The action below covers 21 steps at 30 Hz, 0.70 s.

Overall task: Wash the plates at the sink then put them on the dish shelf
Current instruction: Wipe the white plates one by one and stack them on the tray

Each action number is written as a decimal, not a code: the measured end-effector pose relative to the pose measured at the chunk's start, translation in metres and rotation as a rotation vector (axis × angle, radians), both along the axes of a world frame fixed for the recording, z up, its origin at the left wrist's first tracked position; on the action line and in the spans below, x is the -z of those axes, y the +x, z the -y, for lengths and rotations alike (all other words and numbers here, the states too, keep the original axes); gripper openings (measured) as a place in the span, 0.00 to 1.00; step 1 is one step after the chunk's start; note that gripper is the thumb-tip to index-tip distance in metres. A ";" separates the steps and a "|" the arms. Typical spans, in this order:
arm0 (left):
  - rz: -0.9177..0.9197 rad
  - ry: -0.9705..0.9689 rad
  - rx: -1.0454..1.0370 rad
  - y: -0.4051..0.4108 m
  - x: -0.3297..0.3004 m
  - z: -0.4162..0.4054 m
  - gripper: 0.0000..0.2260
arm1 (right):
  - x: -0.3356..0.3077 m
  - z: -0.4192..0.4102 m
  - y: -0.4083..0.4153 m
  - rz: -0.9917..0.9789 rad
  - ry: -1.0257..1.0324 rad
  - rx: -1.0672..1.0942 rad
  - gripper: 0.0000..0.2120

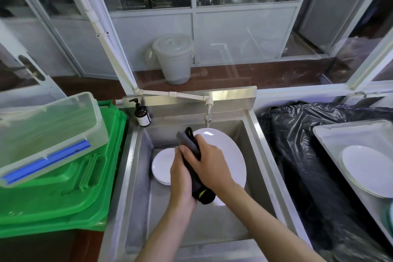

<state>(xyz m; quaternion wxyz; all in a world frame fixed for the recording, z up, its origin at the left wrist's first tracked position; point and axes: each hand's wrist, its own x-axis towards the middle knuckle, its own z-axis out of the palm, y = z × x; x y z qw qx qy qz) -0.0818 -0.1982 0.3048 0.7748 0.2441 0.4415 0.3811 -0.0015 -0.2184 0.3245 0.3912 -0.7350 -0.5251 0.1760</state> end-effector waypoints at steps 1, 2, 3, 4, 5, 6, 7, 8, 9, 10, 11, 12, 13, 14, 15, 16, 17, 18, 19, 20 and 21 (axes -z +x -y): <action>-0.057 0.047 -0.010 0.001 -0.005 0.003 0.20 | -0.001 -0.006 0.005 0.025 0.000 0.048 0.17; -0.096 0.099 -0.020 0.002 -0.006 0.004 0.17 | -0.002 -0.013 0.010 0.031 0.006 0.114 0.17; -0.125 0.139 -0.022 0.003 -0.009 0.005 0.16 | -0.004 -0.018 0.013 0.016 0.020 0.180 0.16; -0.140 0.153 -0.029 0.004 -0.012 0.005 0.16 | -0.004 -0.021 0.013 -0.002 0.030 0.225 0.16; -0.167 0.154 -0.057 0.004 -0.015 0.004 0.16 | -0.005 -0.022 0.011 -0.013 0.031 0.232 0.15; -0.164 0.141 -0.084 0.003 -0.017 0.001 0.16 | -0.005 -0.020 0.007 -0.013 0.023 0.202 0.15; -0.155 0.117 -0.105 0.002 -0.018 -0.003 0.17 | -0.004 -0.016 0.001 -0.010 0.009 0.141 0.15; -0.144 0.097 -0.129 -0.001 -0.020 -0.008 0.17 | -0.002 -0.010 -0.003 -0.010 -0.011 0.066 0.16; -0.151 0.083 -0.154 -0.004 -0.019 -0.013 0.17 | 0.001 -0.003 -0.006 -0.009 -0.033 -0.010 0.17; -0.168 0.074 -0.183 -0.008 -0.017 -0.019 0.18 | 0.006 0.006 -0.007 0.010 -0.055 -0.078 0.17; -0.192 0.071 -0.212 -0.011 -0.015 -0.025 0.17 | 0.013 0.013 -0.004 0.049 -0.081 -0.126 0.16; -0.215 0.080 -0.232 -0.015 -0.011 -0.030 0.17 | 0.020 0.019 0.002 0.098 -0.116 -0.140 0.15; -0.236 0.088 -0.238 -0.018 -0.011 -0.031 0.17 | 0.026 0.023 0.011 0.138 -0.155 -0.117 0.14; -0.251 0.096 -0.239 -0.021 -0.010 -0.031 0.16 | 0.032 0.025 0.020 0.149 -0.197 -0.058 0.13; -0.264 0.106 -0.240 -0.021 -0.010 -0.029 0.15 | 0.035 0.026 0.029 0.129 -0.219 0.018 0.13; -0.268 0.119 -0.238 -0.022 -0.010 -0.027 0.14 | 0.038 0.025 0.035 0.099 -0.227 0.088 0.14; -0.276 0.132 -0.232 -0.022 -0.012 -0.025 0.14 | 0.039 0.024 0.037 0.083 -0.220 0.129 0.14; -0.281 0.142 -0.232 -0.022 -0.013 -0.024 0.14 | 0.039 0.022 0.035 0.086 -0.202 0.133 0.14; -0.286 0.141 -0.238 -0.021 -0.015 -0.025 0.15 | 0.037 0.022 0.029 0.098 -0.184 0.105 0.14; -0.283 0.136 -0.246 -0.021 -0.018 -0.027 0.16 | 0.035 0.023 0.021 0.097 -0.160 0.056 0.13; -0.280 0.133 -0.250 -0.020 -0.019 -0.029 0.19 | 0.031 0.026 0.013 0.086 -0.133 -0.012 0.12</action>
